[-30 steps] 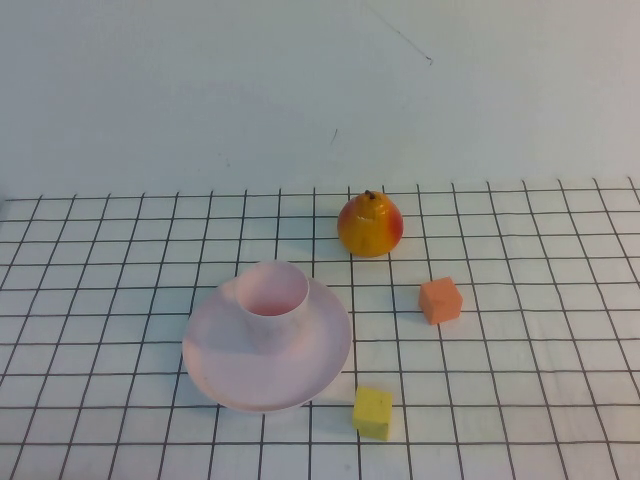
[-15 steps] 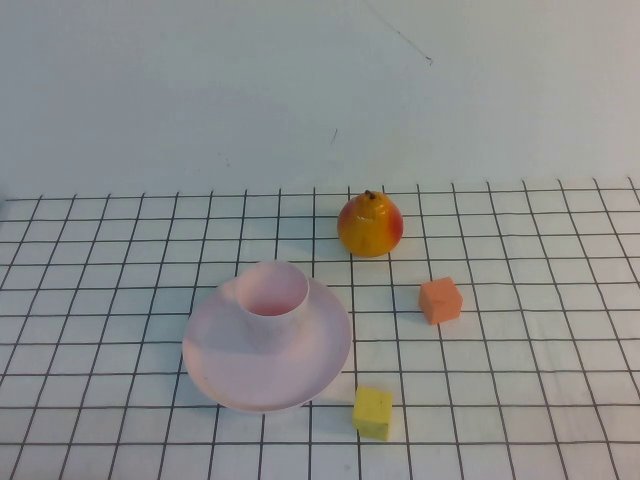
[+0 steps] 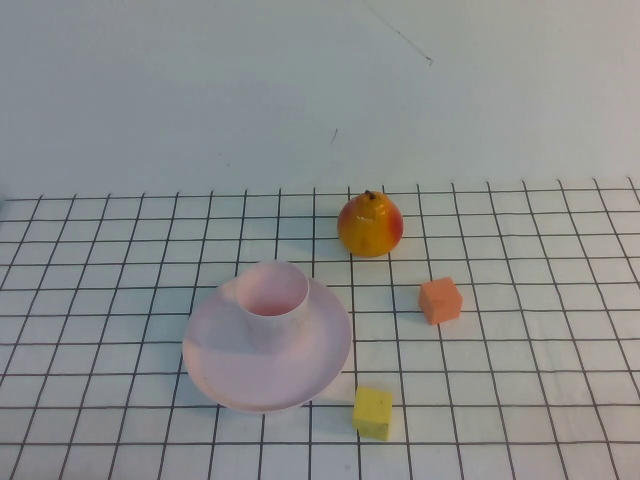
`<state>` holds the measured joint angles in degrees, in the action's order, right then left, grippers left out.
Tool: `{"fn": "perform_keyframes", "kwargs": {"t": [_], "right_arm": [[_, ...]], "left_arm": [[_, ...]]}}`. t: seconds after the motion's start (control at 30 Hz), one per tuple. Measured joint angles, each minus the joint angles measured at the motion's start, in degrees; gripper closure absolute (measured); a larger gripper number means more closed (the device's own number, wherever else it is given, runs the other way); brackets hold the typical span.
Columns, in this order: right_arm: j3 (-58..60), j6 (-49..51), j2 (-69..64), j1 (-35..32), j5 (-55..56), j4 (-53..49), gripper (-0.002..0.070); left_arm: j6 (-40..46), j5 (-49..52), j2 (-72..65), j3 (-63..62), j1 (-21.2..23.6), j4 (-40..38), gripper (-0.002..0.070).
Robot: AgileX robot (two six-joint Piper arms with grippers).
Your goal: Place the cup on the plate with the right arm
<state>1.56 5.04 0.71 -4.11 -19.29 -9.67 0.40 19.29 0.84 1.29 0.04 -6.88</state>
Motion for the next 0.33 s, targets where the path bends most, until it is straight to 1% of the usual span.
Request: {"fn": "perform_keyframes", "kwargs": {"t": [0.07, 0.33], "right_arm": [[0.0, -2.7, 0.0, 0.0, 0.0, 1.6, 0.0678], [0.0, -6.0, 0.0, 0.0, 0.4, 2.5, 0.0678]], "left_arm": [[0.0, 0.0, 0.0, 0.0, 0.0, 0.0, 0.0678], [0.0, 0.0, 0.0, 0.0, 0.0, 0.0, 0.0678]]}}
